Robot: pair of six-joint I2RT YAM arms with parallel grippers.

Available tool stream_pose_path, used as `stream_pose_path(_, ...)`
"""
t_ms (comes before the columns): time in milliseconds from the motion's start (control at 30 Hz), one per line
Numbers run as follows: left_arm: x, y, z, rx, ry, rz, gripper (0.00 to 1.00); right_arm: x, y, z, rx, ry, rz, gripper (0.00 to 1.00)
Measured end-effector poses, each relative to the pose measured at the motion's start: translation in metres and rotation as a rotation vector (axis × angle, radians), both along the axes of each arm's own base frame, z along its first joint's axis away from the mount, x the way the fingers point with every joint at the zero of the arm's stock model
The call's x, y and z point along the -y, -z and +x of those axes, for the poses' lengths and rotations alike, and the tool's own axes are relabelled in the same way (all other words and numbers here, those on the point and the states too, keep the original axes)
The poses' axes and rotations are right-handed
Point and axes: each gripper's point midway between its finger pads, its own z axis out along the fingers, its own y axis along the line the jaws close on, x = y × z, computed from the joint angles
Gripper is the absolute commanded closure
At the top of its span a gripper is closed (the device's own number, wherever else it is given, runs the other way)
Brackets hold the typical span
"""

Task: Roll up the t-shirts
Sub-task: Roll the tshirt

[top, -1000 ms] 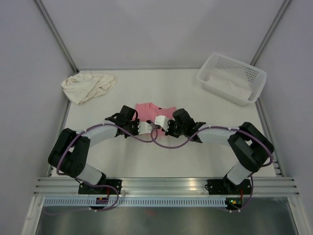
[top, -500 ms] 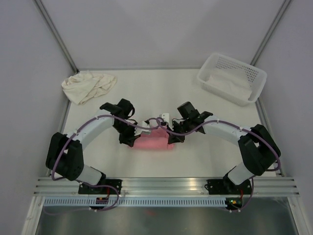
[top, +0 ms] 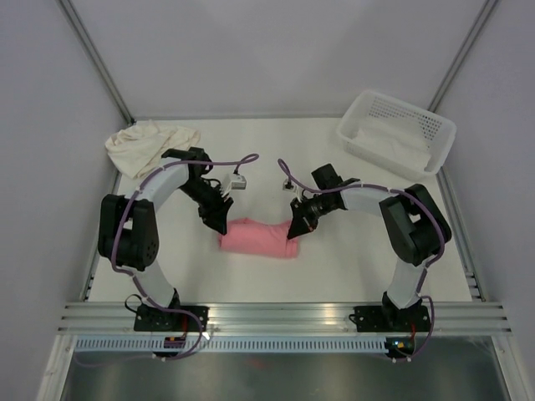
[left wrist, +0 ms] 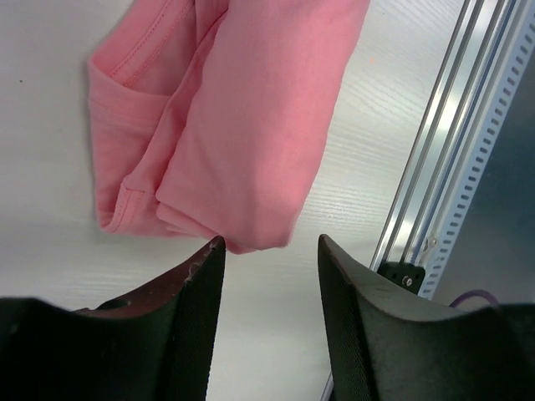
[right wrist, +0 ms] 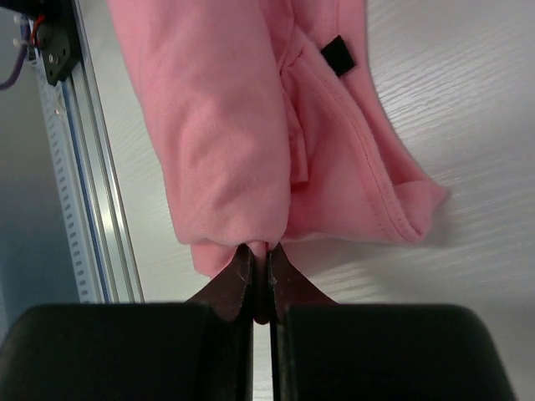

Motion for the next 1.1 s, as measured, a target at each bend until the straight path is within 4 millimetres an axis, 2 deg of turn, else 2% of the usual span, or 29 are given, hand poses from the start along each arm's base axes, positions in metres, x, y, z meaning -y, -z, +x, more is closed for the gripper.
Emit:
stream_pose_path(67, 0.001, 0.000, 0.002, 0.002, -0.015, 0.002, 0.44, 0.000, 0.002, 0.007, -0.021, 0.036, 0.004, 0.91)
stream_pose_path(300, 0.004, 0.003, 0.012, -0.002, -0.094, 0.005, 0.39, -0.004, 0.009, 0.029, -0.099, 0.139, 0.004, 0.70)
stream_pose_path(467, 0.010, 0.002, 0.013, -0.023, -0.146, -0.011, 0.35, -0.005, 0.010, 0.042, -0.129, 0.196, 0.004, 0.69)
stream_pose_path(600, 0.008, 0.008, 0.016, -0.017, -0.185, 0.008, 0.38, -0.006, 0.007, 0.051, -0.156, 0.253, 0.012, 0.64)
stream_pose_path(700, 0.001, 0.021, 0.014, -0.028, -0.207, 0.062, 0.44, -0.006, 0.006, 0.057, -0.156, 0.283, 0.009, 0.60)
stream_pose_path(800, -0.004, 0.034, 0.013, -0.059, -0.236, 0.110, 0.71, -0.005, 0.007, 0.061, -0.162, 0.312, -0.002, 0.57)
stream_pose_path(833, -0.005, 0.037, 0.014, -0.063, -0.245, 0.123, 0.87, -0.005, 0.007, 0.061, -0.165, 0.318, -0.006, 0.57)
stream_pose_path(867, -0.006, 0.041, 0.015, -0.069, -0.256, 0.131, 0.92, -0.005, 0.007, 0.062, -0.166, 0.324, -0.011, 0.56)
stream_pose_path(933, -0.007, 0.045, 0.019, -0.065, -0.273, 0.144, 0.98, -0.004, 0.009, 0.063, -0.164, 0.337, -0.024, 0.55)
stream_pose_path(1033, -0.008, 0.045, 0.023, -0.062, -0.298, 0.144, 0.98, 0.002, 0.007, 0.066, -0.140, 0.363, -0.054, 0.50)
stream_pose_path(1100, -0.009, 0.046, 0.025, -0.068, -0.317, 0.146, 0.98, 0.007, -0.003, 0.072, -0.086, 0.388, -0.067, 0.31)
